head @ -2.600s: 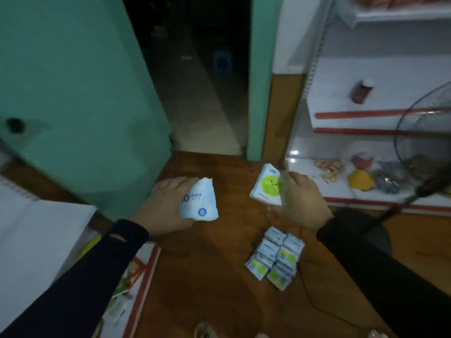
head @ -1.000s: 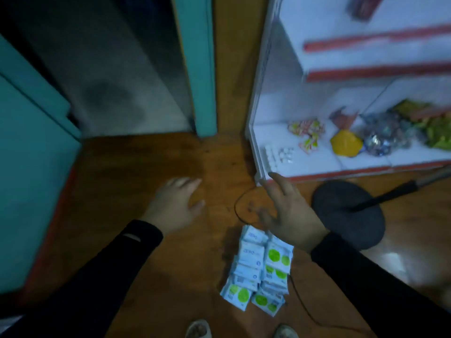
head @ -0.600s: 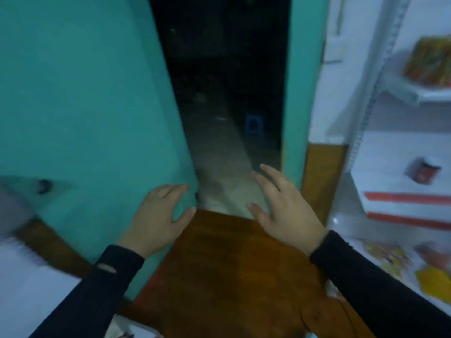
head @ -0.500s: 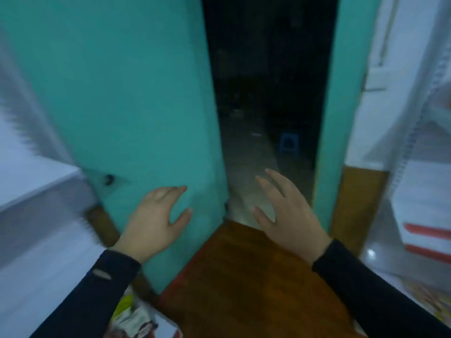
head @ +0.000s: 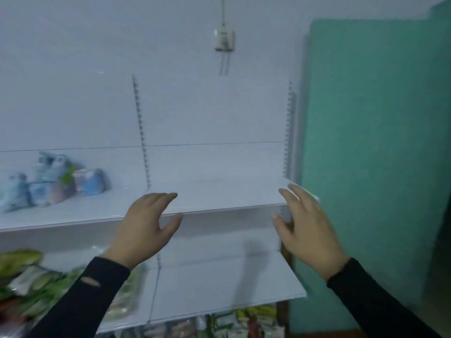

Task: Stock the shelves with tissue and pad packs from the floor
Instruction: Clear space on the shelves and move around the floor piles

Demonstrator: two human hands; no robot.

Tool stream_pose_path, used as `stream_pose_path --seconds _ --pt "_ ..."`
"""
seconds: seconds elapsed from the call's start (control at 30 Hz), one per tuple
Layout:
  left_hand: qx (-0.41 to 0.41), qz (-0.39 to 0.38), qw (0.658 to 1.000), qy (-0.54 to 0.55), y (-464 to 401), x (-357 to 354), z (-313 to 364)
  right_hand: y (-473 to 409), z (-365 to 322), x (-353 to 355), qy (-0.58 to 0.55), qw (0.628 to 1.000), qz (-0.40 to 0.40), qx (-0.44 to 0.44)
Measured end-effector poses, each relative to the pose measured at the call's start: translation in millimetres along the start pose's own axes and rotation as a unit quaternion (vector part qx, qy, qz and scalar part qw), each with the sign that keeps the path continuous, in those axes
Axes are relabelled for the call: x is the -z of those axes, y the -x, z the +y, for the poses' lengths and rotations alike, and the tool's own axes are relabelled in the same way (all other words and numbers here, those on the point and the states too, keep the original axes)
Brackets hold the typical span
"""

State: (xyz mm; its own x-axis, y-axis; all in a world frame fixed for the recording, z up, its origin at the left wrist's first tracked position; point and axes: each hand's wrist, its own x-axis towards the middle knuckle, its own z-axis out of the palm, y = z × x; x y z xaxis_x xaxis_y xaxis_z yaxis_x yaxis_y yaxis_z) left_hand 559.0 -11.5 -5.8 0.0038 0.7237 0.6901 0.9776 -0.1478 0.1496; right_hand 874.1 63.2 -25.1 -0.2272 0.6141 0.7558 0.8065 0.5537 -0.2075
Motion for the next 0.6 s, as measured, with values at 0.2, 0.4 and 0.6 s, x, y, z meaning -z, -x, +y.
stream_pose_path --seconds 0.2,0.4,0.6 --pt "0.086 0.029 0.991 -0.098 41.3 88.2 -136.0 -61.0 -141.3 -96.9 -0.053 0.993 -0.039 0.095" --pt "0.132 0.007 0.975 -0.179 50.4 141.9 -277.4 -112.9 -278.3 -191.1 -0.107 0.978 -0.069 0.163" --pt "0.142 -0.024 0.965 -0.220 42.3 153.7 -387.1 -155.3 -373.6 -267.2 -0.119 0.967 -0.098 0.204"
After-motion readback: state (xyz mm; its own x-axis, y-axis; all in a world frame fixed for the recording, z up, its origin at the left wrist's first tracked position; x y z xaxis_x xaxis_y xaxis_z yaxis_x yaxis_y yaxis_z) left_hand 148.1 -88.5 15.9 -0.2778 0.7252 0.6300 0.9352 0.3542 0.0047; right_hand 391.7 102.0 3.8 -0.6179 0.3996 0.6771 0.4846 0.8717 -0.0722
